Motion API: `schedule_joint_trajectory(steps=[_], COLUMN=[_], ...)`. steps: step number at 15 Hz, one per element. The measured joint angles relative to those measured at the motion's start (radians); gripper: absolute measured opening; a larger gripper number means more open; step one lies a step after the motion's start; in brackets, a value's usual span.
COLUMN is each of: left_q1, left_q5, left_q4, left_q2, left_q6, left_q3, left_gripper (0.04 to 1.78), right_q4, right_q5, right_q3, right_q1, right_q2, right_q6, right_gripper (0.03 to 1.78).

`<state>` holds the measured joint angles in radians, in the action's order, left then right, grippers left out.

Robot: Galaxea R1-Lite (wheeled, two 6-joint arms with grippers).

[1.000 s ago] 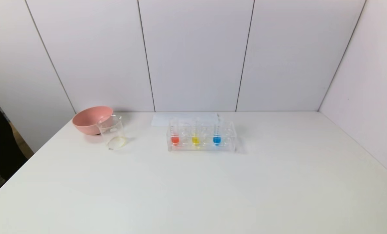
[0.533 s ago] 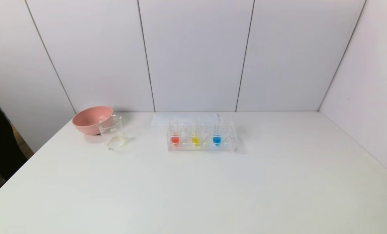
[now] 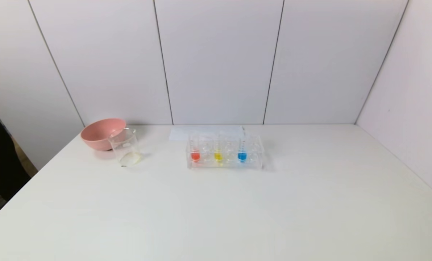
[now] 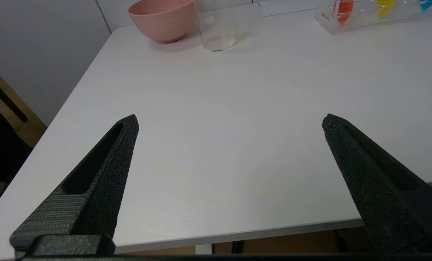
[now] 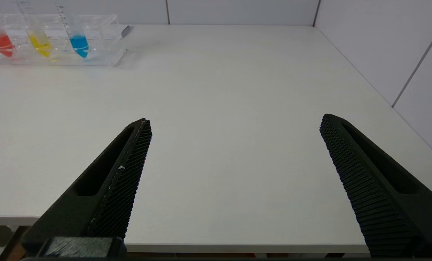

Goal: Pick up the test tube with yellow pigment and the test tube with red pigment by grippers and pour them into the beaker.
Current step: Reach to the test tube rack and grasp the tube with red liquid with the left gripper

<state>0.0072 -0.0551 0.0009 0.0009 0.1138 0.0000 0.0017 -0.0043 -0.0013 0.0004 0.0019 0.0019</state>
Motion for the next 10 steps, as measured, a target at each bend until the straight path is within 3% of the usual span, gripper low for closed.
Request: schedule_joint_trajectory(steps=[10], left_q1=[0.0], left_q5=[0.013], left_q4=[-0.006], left_q2=[0.0], left_q6=[-0.06], left_q3=[0.0], left_gripper=[1.77], right_q4=[0.0], right_q5=[0.0], right_q3=[0.0], right_q1=[0.0], right_q2=[0.0], right_q6=[0.0], right_gripper=[1.7])
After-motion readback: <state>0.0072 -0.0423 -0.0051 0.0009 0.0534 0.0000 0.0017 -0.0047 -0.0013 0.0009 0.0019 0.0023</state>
